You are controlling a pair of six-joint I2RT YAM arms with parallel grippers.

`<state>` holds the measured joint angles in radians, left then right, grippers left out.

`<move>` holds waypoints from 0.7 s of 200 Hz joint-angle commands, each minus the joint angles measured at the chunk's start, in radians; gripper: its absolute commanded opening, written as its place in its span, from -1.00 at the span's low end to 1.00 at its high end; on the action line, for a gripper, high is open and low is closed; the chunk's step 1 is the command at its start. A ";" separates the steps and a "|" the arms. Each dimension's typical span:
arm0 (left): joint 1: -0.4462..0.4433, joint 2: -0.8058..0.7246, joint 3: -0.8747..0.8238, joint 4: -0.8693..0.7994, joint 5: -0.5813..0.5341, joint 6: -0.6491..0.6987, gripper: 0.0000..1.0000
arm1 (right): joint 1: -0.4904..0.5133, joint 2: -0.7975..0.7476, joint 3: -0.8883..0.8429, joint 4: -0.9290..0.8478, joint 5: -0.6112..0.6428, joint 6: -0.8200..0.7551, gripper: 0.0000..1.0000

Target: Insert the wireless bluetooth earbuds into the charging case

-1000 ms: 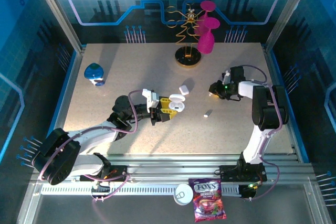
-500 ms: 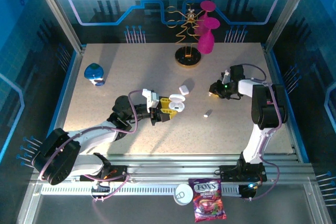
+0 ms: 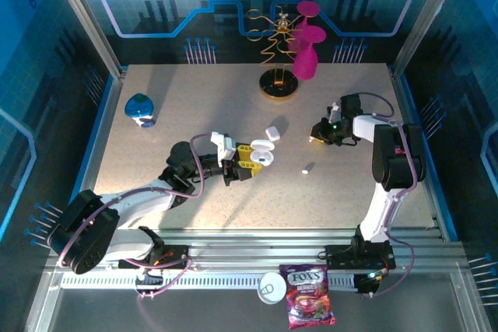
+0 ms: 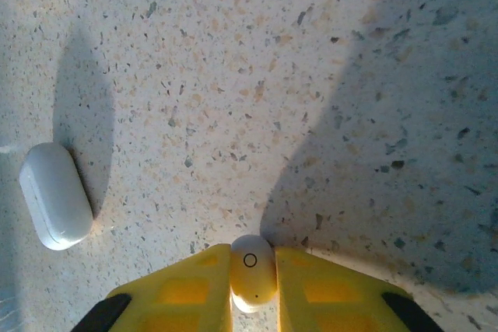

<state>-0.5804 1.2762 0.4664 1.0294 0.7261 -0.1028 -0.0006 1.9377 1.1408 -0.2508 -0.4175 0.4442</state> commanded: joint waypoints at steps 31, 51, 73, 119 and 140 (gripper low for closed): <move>0.008 -0.034 -0.018 -0.004 -0.034 0.042 -0.54 | 0.054 -0.100 -0.047 -0.034 0.164 -0.003 -0.63; 0.013 -0.041 -0.023 -0.029 -0.065 0.052 -0.54 | 0.089 -0.165 -0.081 -0.052 0.301 0.012 -0.62; 0.025 -0.037 -0.029 -0.027 -0.074 0.052 -0.53 | 0.136 -0.230 -0.108 -0.087 0.454 0.049 -0.61; 0.035 -0.033 -0.033 -0.018 -0.082 0.054 -0.53 | 0.265 -0.357 -0.146 -0.165 0.750 0.133 -0.65; 0.040 -0.034 -0.034 -0.022 -0.082 0.056 -0.53 | 0.322 -0.404 -0.163 -0.196 0.864 0.202 -0.69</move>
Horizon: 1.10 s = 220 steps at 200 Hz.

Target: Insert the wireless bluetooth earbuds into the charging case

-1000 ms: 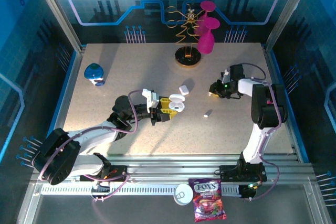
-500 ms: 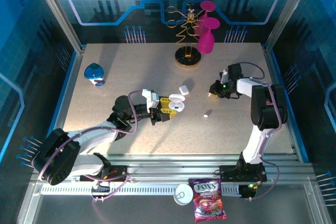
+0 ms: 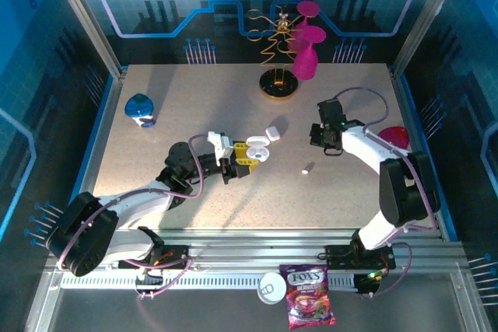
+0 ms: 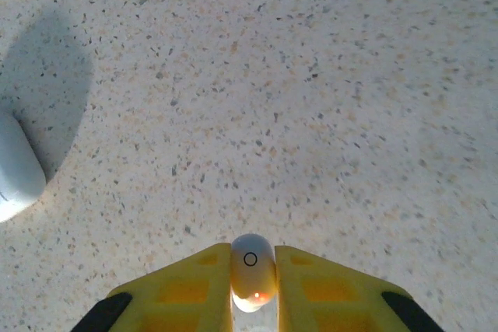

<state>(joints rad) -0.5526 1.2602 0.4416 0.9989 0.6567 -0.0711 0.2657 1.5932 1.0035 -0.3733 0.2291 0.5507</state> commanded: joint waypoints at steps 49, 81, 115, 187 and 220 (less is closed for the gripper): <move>0.013 -0.025 -0.004 0.006 -0.009 0.022 -0.54 | 0.163 -0.126 -0.063 -0.072 0.357 0.189 -0.69; 0.013 -0.031 -0.003 -0.003 -0.009 0.025 -0.54 | 0.213 -0.149 -0.058 -0.098 0.448 0.227 -0.73; 0.014 -0.020 -0.001 -0.001 -0.016 0.037 -0.55 | 0.243 -0.169 -0.047 -0.111 0.460 0.242 -0.72; 0.011 0.191 0.052 0.134 -0.196 0.110 -0.56 | 0.308 -0.310 -0.014 -0.135 0.339 0.230 -0.72; 0.010 0.339 0.097 0.280 -0.263 0.106 -0.58 | 0.347 -0.362 0.014 -0.158 0.309 0.236 -0.71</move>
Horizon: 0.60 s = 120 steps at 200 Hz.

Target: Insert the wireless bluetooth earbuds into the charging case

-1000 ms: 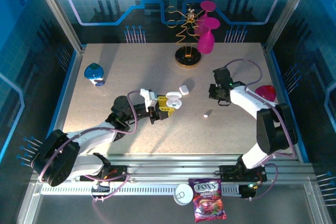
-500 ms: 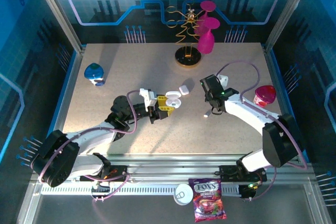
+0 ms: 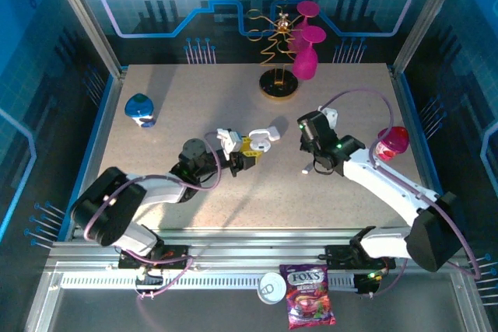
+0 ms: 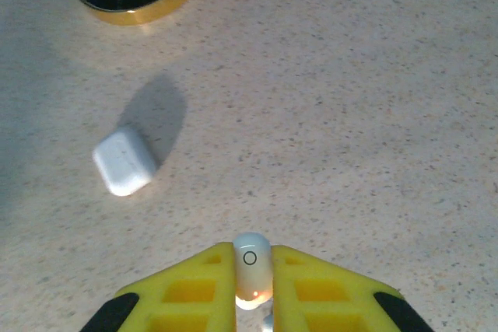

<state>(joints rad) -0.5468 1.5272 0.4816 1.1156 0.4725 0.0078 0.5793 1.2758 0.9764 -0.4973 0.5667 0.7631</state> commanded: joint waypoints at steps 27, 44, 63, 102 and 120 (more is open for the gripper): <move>-0.016 0.149 0.112 0.167 -0.123 0.054 -0.58 | 0.074 -0.068 0.062 -0.019 -0.074 0.021 -0.72; -0.039 0.185 0.144 0.150 -0.159 0.087 -0.58 | 0.104 -0.063 0.081 -0.008 -0.088 0.023 -0.72; -0.063 0.218 0.171 0.136 -0.192 0.125 -0.59 | 0.136 -0.050 0.102 0.003 -0.099 0.026 -0.72; -0.084 0.266 0.196 0.154 -0.223 0.141 -0.60 | 0.178 -0.031 0.123 0.037 -0.111 0.026 -0.72; -0.091 0.274 0.205 0.155 -0.221 0.144 -0.60 | 0.186 -0.018 0.132 0.051 -0.125 0.020 -0.73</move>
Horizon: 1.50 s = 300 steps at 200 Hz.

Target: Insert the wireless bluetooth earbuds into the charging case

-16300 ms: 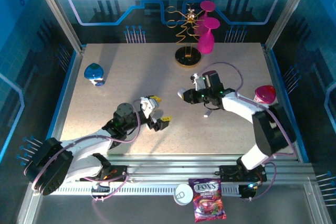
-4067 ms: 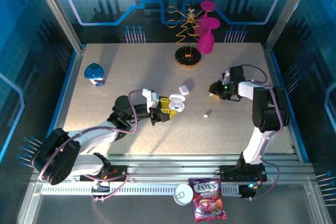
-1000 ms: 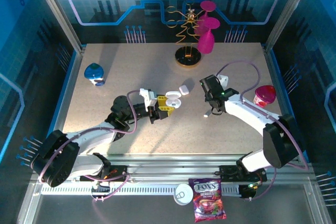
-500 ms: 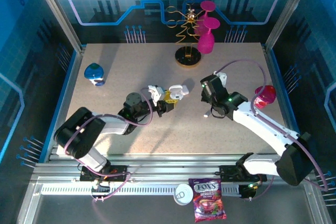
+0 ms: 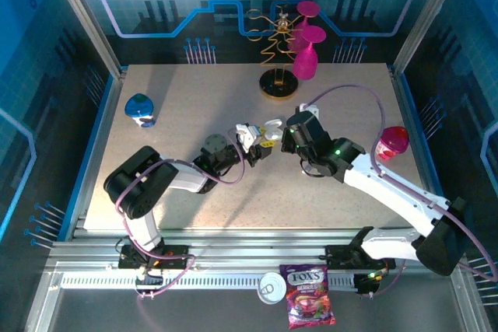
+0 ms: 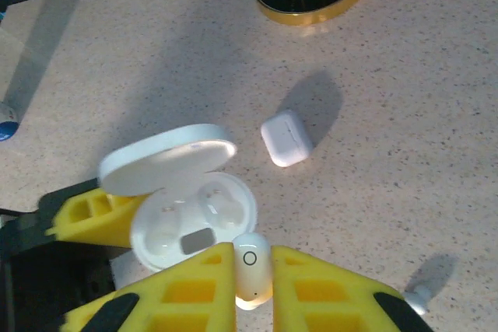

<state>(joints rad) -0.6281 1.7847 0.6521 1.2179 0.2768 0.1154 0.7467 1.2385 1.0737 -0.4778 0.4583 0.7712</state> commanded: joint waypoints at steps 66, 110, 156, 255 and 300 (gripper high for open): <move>-0.029 0.017 0.050 0.034 -0.018 0.044 -0.60 | 0.030 0.077 0.065 0.073 -0.050 -0.010 -0.73; -0.033 0.003 0.040 0.037 -0.016 0.035 -0.60 | 0.030 0.098 0.065 0.094 -0.047 -0.012 -0.74; -0.034 -0.010 0.036 0.042 -0.017 0.023 -0.60 | 0.030 0.116 0.053 0.102 -0.048 -0.007 -0.74; -0.036 -0.012 0.043 0.045 -0.026 0.012 -0.60 | 0.030 0.113 0.038 0.109 -0.085 0.003 -0.50; -0.036 -0.020 0.037 0.040 -0.025 0.021 -0.60 | 0.017 0.028 0.010 0.130 -0.090 -0.033 -0.11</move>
<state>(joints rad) -0.6575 1.7996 0.6781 1.2179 0.2577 0.1310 0.7650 1.3415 1.1049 -0.3801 0.3763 0.7567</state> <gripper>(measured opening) 0.356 0.409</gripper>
